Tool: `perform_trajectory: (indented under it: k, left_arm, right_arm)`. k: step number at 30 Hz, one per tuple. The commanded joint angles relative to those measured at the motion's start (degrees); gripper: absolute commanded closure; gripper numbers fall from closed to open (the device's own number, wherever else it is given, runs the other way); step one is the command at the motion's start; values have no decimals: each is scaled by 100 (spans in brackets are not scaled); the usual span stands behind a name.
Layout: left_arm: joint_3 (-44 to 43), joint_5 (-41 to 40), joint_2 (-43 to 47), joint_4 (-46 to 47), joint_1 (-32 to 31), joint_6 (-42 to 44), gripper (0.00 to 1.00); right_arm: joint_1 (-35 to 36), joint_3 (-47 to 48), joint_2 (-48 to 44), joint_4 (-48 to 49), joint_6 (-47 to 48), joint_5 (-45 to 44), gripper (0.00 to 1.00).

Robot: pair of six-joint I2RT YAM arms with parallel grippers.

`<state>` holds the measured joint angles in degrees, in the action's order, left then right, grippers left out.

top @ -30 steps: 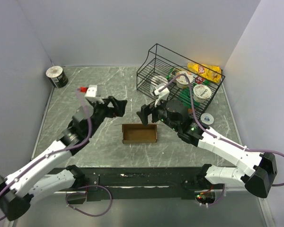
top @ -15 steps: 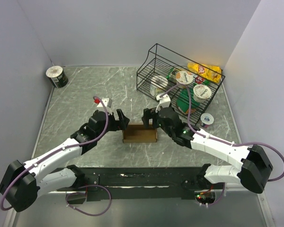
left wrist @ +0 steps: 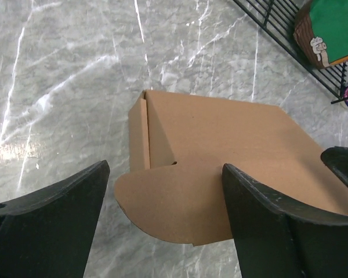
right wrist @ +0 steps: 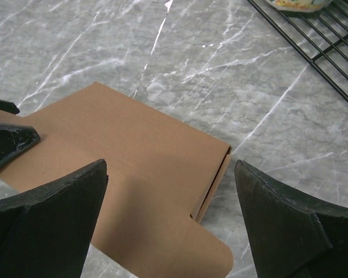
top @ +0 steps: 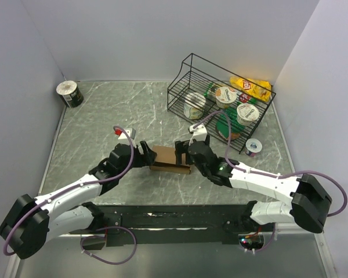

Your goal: Fold the paper box

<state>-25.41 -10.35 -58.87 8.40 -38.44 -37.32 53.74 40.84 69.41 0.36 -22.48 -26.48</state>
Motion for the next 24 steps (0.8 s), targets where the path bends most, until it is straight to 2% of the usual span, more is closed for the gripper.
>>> perform_trajectory:
  k: [1, 9, 15, 18, 24]
  left_arm:
    - [168, -55, -116, 197, 12, -56, 17]
    - [353, -90, 59, 276, 12, -91, 17]
    - [-200, -99, 323, 92, 29, 40, 1]
    - [-394, -99, 455, 4, 46, 85, 4]
    - [-369, 216, 579, -67, 441, -91, 4]
  right_arm:
    - [155, 56, 152, -10, -178, -533, 3]
    - [287, 12, 372, -361, -222, -771, 3]
    - [287, 503, 47, -730, 147, -605, 0]
    - [269, 846, -181, -932, 376, -508, 0]
    - [-310, 865, -507, -1135, 288, 555, 0]
